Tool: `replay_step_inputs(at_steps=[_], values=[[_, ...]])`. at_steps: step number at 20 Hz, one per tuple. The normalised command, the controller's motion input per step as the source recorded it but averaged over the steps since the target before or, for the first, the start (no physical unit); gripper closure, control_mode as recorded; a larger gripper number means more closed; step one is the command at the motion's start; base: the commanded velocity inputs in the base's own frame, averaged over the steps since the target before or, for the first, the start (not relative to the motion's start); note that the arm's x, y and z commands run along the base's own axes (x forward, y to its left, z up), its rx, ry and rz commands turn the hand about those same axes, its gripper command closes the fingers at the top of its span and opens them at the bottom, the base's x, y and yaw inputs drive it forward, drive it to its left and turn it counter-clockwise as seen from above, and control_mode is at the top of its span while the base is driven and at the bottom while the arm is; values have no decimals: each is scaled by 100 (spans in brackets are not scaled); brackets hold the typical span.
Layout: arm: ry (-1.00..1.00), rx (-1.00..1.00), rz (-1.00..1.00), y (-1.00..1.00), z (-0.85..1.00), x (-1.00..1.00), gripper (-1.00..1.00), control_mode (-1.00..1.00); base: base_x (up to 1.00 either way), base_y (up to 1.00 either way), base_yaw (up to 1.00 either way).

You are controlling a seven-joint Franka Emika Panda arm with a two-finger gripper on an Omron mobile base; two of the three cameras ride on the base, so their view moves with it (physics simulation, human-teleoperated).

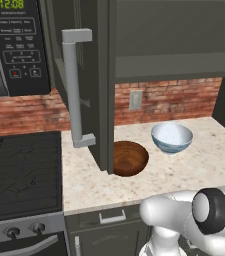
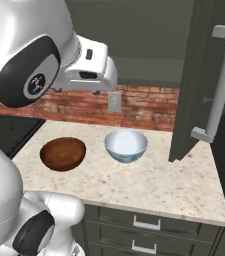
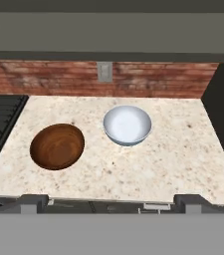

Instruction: Open the cabinet. Pick the bowls from the counter and place them in the cabinet. Then close the cabinet.

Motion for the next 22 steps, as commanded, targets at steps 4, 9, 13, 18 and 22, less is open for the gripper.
replay_step_inputs(at_steps=[4, 9, 13, 18, 22], values=[[-3, 1, 0, 1, -81, -15, -100, -100, 0, 0, 0], [-9, 7, 0, 0, -98, -33, -100, -100, 0, 0, 0], [-9, 11, -2, 0, -96, -27, -100, -100, 0, 0, 0], [-5, 13, -6, 0, -62, -5, -100, -100, 0, 0, 0], [0, 12, -10, 0, 0, 0, -100, -100, 0, 0, 0]])
